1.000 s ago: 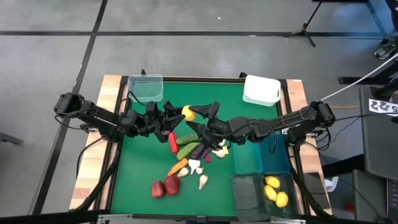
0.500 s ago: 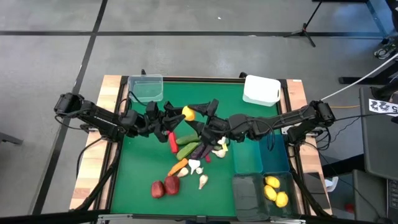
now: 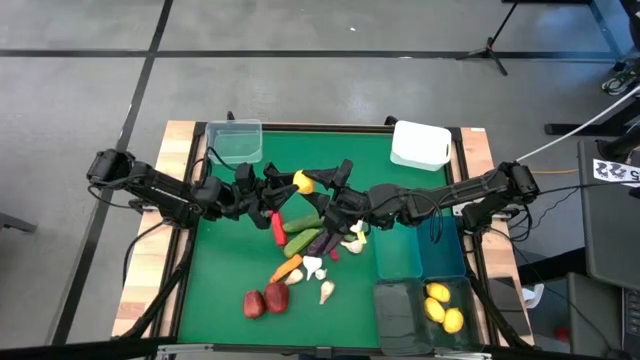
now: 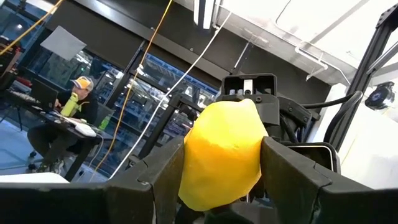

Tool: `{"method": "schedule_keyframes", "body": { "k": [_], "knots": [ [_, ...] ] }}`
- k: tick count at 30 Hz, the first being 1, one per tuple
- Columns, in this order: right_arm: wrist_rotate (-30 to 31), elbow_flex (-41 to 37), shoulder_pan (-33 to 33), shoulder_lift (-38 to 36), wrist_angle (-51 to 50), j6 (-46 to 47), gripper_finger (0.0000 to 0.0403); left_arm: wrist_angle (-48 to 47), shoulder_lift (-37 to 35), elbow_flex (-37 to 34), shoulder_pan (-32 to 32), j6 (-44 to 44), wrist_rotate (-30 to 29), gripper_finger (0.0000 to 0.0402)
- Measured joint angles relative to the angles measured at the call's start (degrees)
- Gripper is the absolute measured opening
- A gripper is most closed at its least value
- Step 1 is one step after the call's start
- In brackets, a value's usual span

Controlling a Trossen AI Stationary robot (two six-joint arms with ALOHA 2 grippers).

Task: Sort produce into baskets
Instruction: Put the lemon into the right black bin

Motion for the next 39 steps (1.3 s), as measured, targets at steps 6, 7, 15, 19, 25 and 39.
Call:
{"method": "schedule_keyframes", "body": {
  "k": [6, 7, 15, 19, 25, 39],
  "knots": [
    [1.3, 0.0, 0.0, 0.0, 0.0, -0.2, 0.0263, -0.1, 0.0, 0.0, 0.0, 0.9, -0.1, 0.0196],
    [1.4, 0.0, 0.0, 0.0, 0.0, -0.2, 0.0262, -0.1, 0.0, 0.0, 0.0, 1.1, -0.1, 0.0196],
    [1.7, 0.0, 0.0, 0.0, -0.1, -0.4, 0.0260, -0.3, 0.0, 0.0, -0.1, 2.8, -0.1, 0.0196],
    [1.7, 0.0, 0.1, 0.0, -0.1, -0.6, 0.0260, -0.3, 0.0, 0.0, -0.9, 7.5, -0.3, 0.0201],
    [1.5, 0.0, 0.1, 0.0, 0.0, -0.4, 0.0259, -0.5, 0.0, 0.0, -2.1, 13.1, 0.5, 0.0258],
    [11.8, 0.0, 2.2, -2.5, -5.8, -0.5, 0.0259, -4.1, -0.2, 0.0, -2.5, 16.7, -0.1, 0.0325]
  ]
}}
